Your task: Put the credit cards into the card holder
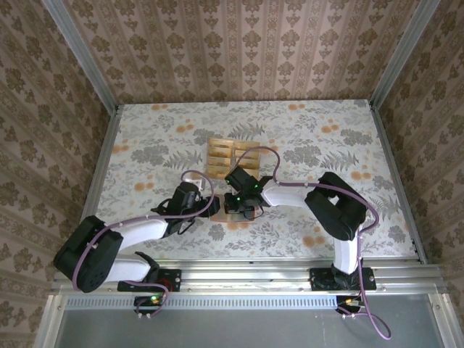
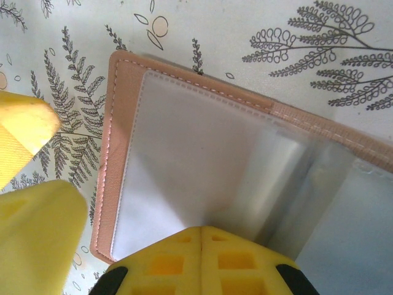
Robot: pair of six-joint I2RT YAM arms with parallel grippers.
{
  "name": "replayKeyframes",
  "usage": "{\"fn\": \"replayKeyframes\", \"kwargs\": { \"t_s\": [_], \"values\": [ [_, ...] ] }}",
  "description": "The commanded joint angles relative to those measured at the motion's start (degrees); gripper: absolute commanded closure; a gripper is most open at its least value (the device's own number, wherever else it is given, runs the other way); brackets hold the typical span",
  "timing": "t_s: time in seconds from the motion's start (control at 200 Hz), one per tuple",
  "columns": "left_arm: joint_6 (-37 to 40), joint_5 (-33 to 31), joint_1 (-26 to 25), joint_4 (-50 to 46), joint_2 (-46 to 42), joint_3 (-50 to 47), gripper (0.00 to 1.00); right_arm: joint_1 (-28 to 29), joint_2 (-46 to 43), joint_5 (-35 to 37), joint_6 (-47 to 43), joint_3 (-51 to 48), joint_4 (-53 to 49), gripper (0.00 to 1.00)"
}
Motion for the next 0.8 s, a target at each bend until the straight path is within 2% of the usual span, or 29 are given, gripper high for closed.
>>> {"fn": "replayKeyframes", "kwargs": {
  "t_s": [0.0,0.2,0.32,0.37,0.57,0.795],
  "values": [
    [2.8,-0.2,0.0,-3.8,2.4,2.0,0.4,0.4,0.5,-0.7,0.5,0.7,0.0,0.95],
    [3.6,-2.0,-0.8,-5.6,5.7,2.8,0.4,0.3,-2.9,0.0,0.1,0.0,-0.8,0.91],
    [3.7,-3.6,-1.5,-7.1,5.9,3.1,0.41,-0.2,-5.8,0.7,-0.1,-1.3,-1.5,0.77],
    [3.8,-4.7,-2.0,-8.5,5.9,3.7,0.42,-0.4,-6.9,1.0,-0.2,-2.1,-1.6,0.76],
    [5.5,-8.2,-4.0,-13.7,6.6,6.6,0.44,-1.8,-10.2,1.9,-0.4,-6.6,-1.1,0.76],
    [6.0,-10.4,-5.8,-16.4,7.6,8.5,0.45,-3.4,-10.1,1.9,0.4,-12.6,2.0,0.84]
  ]
}}
